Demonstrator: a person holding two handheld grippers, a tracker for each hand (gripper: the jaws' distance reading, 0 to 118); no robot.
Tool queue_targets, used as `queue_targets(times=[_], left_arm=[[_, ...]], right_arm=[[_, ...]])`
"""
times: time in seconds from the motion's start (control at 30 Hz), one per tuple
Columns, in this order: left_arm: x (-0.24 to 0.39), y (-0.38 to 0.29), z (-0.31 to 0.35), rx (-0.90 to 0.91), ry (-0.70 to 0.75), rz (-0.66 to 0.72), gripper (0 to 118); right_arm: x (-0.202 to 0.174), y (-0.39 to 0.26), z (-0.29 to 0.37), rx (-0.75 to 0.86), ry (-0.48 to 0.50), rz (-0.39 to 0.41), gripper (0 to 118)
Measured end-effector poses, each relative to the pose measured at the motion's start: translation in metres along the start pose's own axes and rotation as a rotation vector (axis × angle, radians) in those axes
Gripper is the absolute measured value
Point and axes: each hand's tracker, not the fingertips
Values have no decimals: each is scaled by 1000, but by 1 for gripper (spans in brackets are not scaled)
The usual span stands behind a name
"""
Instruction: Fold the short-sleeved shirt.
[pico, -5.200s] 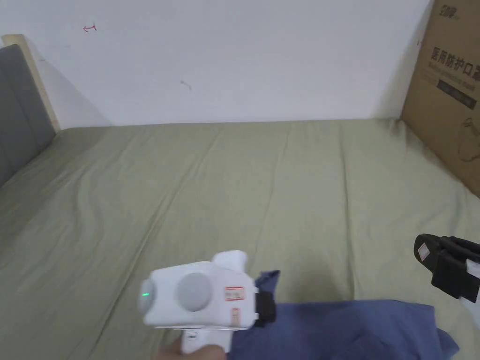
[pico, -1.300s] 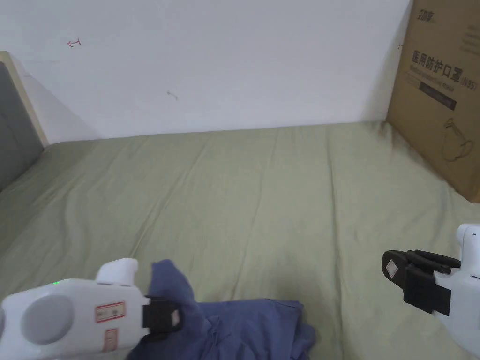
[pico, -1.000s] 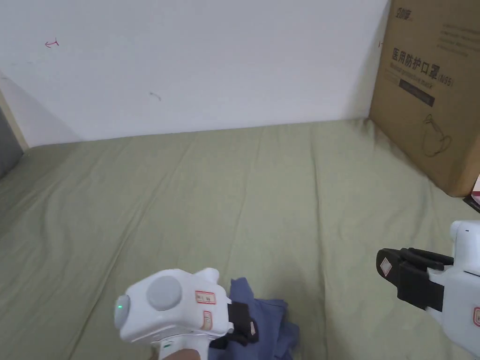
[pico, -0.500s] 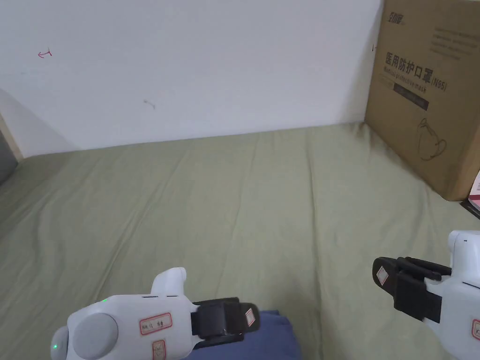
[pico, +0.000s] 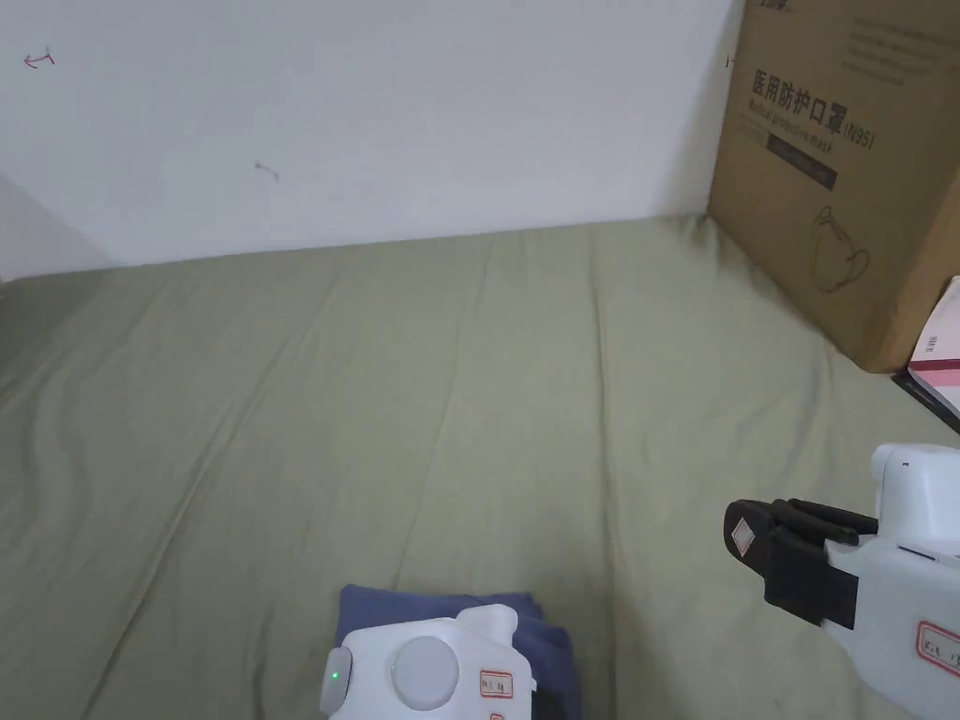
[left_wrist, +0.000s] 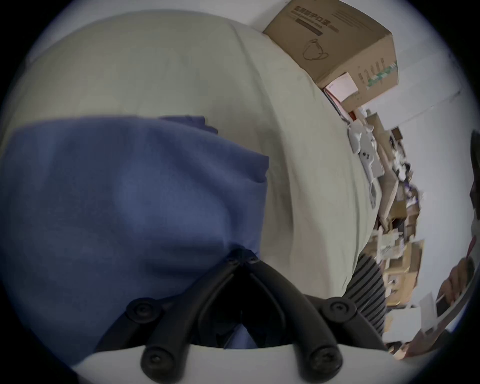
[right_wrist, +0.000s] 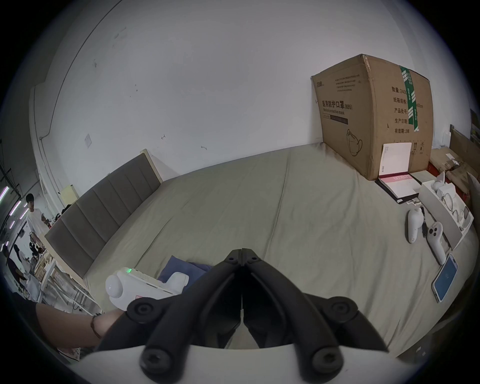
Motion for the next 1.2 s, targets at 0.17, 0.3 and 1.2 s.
queue_targets(times=[0.17,0.3,1.2], left_arm=[[-11,-8,25,69,-257,128,0],[5,-14,97,348,-203,-6,0],[20,-58,272,1255,514,-188,0]], right_arm=[[2,-4,-5,-18,37,-41,0],[-2,-2,-4,-13,54,-40,0],[-45,27,21,537,-270,88,0]])
